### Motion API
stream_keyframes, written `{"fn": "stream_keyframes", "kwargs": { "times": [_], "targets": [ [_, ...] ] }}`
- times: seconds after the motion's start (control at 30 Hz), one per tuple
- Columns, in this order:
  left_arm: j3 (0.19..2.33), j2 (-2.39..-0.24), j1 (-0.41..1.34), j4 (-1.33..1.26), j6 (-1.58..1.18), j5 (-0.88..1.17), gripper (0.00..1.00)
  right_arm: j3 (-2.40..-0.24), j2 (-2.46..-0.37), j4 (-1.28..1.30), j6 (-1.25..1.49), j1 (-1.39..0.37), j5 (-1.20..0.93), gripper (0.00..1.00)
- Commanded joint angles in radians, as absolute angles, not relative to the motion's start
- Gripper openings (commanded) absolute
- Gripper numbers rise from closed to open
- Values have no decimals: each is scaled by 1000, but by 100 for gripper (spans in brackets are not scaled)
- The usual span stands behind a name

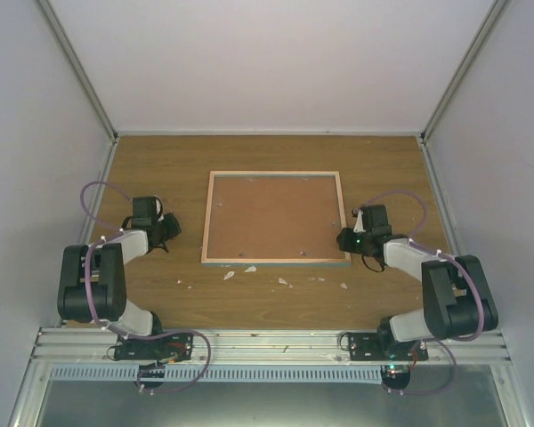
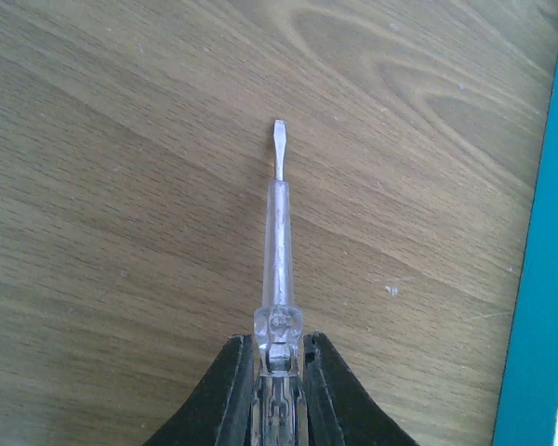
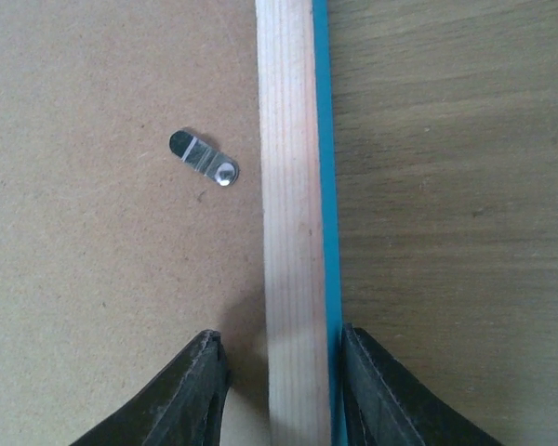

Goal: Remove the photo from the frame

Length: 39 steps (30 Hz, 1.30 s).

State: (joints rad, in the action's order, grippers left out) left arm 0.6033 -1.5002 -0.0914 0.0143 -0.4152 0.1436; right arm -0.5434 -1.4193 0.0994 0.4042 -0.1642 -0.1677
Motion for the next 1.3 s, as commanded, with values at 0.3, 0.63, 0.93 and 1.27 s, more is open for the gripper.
{"fn": "stream_keyframes", "kwargs": {
  "times": [0.3,0.63,0.93,1.27],
  "targets": [
    [644,-1534,-96,70,-419,115,29,-528,-1353,126,400,-159,-209,41],
    [645,-1398,-38,149,-435,113,54,-535,-1268,187,411,-207,-186,53],
    [662,-1365,208,226,-408,65,67,-561,-1212,216,428,-359,-118,71],
    [698,-1486,308,230,-382,38,63,-591,-1192,201,388,-540,-21,87]
  ]
}}
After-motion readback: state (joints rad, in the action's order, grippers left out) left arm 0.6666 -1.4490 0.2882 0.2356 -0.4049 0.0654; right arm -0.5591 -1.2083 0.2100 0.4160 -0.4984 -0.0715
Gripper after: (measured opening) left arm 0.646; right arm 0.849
